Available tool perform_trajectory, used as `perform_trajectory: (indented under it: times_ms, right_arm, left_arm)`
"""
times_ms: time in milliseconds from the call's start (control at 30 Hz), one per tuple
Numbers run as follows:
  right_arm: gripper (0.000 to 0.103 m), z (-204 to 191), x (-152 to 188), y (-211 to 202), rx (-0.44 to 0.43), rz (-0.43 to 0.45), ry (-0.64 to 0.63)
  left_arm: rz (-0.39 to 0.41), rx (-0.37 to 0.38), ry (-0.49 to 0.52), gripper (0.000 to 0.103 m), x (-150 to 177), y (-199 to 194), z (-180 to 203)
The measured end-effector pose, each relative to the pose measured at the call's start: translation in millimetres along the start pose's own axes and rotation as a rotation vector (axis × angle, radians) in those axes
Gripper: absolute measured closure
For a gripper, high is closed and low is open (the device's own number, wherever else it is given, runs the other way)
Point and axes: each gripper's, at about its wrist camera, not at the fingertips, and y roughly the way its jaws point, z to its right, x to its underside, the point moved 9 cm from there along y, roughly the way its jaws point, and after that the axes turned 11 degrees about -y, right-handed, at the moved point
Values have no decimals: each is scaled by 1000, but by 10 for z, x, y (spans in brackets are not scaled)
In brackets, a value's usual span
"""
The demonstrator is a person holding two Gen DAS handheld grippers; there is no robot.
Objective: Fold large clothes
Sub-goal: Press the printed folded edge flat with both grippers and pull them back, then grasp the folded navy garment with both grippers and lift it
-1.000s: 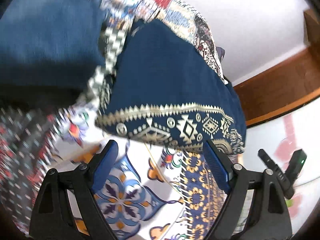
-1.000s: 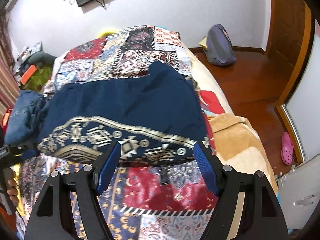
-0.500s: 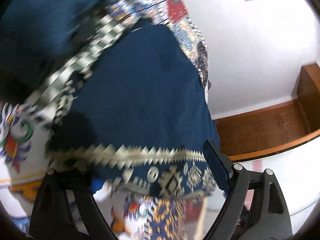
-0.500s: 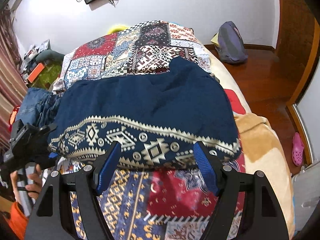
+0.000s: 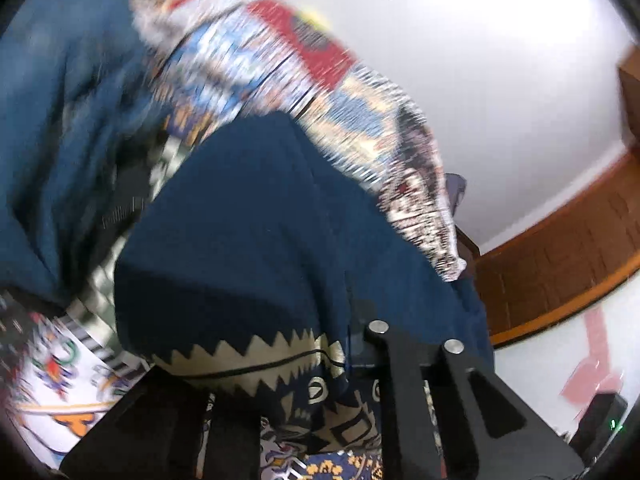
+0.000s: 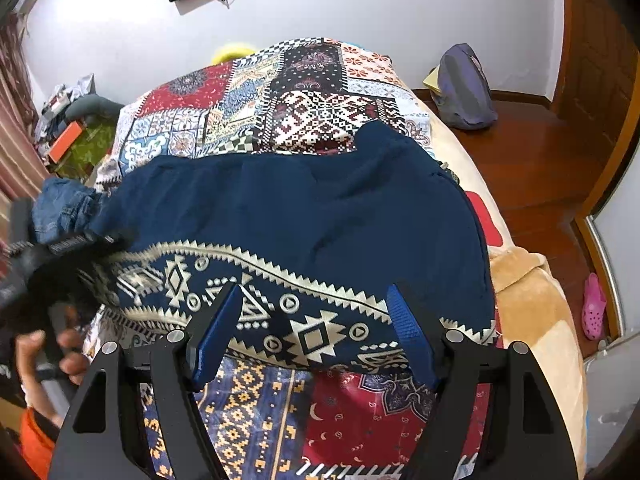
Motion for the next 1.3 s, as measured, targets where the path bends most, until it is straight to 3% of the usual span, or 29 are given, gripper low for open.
perform_trajectory:
  times_ms: [233,433,500,567,700,800,900,1100,1167,1200,1300]
  right_arm:
    - [31,-325,-204,-100,-77,12,-1]
    - [31,-1229,-379,31,-260,7,-68]
    - [31,-1598,-329,155,-320,-21,-119]
    - [25,-1862,-207,318,-349,-60,-170]
    - [20,-2132,71,623,-325,-130,-289]
    - [21,-2128,105,526,-330,-136,-351]
    - [22,-1918,64,326,-343,-115,-298]
    - [22,-809,127,11,-140,-27,-99]
    - [22,-565,262,109,-100,-59,-32]
    - [22,-444,405,247,-75,-116,5]
    - [22,-505,708,570,-162,-230,72]
  left_arm:
    - [152,21,218,94,-271,-925,372]
    - [265,-67,334,94,-469,-1404,236]
    - [274,-96,364,94,-497,-1436,150]
    - [253,-124,389,94,-441,-1372,38]
    - [176,-164,407,94,-267,-1102,-157]
    - [191,-185,464,94,-171,-1066,-92]
    - [186,-178,510,94,-87,-1093,37]
    - [164,-150,609,94,114,-1031,390]
    - [159,-142,674,94,268,-974,583]
    - [153,-139,707,94,361,-937,680]
    - [86,-92,816,94,733,-783,998]
